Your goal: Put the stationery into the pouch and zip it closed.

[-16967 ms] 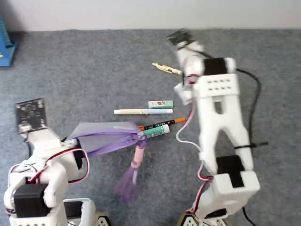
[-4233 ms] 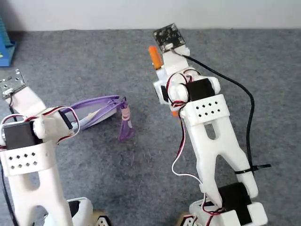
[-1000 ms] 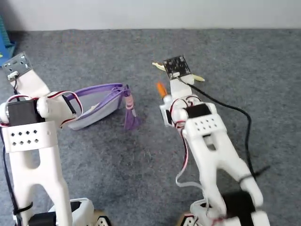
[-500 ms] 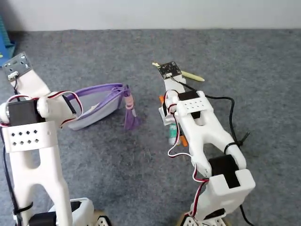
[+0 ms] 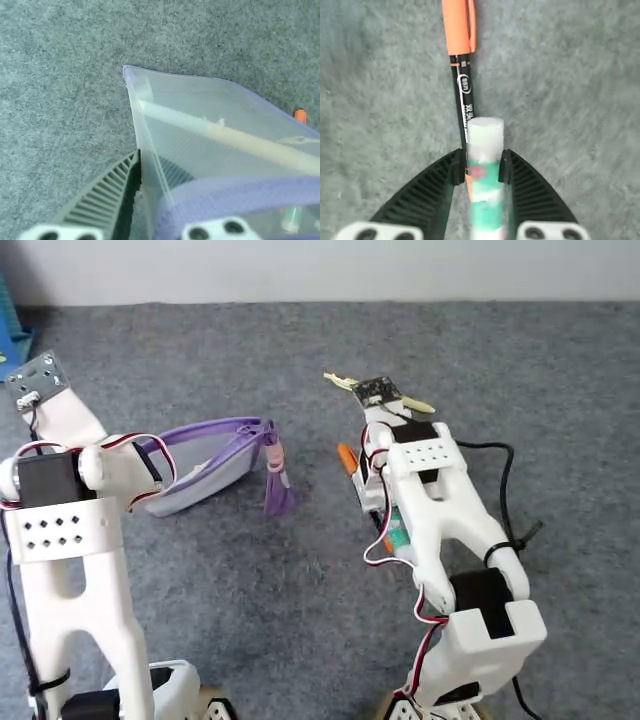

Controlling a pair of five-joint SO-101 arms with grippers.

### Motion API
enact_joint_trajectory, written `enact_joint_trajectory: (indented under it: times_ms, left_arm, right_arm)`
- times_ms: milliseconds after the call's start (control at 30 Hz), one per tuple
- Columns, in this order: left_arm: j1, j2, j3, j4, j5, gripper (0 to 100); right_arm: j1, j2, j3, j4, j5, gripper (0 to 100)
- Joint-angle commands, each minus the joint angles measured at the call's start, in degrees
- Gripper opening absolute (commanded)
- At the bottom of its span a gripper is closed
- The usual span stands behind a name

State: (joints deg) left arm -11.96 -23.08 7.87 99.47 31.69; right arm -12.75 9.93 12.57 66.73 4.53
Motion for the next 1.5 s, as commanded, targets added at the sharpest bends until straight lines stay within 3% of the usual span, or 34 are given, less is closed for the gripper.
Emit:
enact_joint_trajectory:
  times_ms: [0,133,300,500,767,967,1067,1200,1467]
  left_arm:
    - [-0.26,2.11,-0.57,0.88,0.44,1]
    - [-0.26,2.11,-0.57,0.88,0.44,1]
    - [-0.26,1.93,-0.57,0.88,0.44,1]
    - [-0.26,1.93,-0.57,0.88,0.44,1]
    - [-0.26,2.11,-0.57,0.79,0.44,1]
    - [-0.26,1.93,-0.57,0.79,0.44,1]
    - [-0.26,2.11,-0.57,0.79,0.44,1]
    - [-0.26,2.11,-0.57,0.79,0.44,1]
    - [-0.26,2.02,-0.57,0.79,0.44,1]
  right_arm:
    - [0.84,-0.31,-4.31,2.24,-1.32,7.4]
    - [0.92,-0.48,-5.54,3.21,-1.32,0.8]
    - [1.54,-0.4,-7.91,6.64,-1.23,5.3]
    - [4.97,0.13,-9.23,7.87,3.96,19.0]
    - [4.26,4.18,-9.49,7.69,7.21,19.3]
    - [4.18,9.8,-9.49,1.71,7.38,19.4]
    - [3.74,12.18,-9.49,-0.31,8.79,15.4]
    - [3.82,12.88,-9.49,-1.19,12.22,0.0]
    - [3.65,-2.07,-9.49,7.6,12.4,0.8]
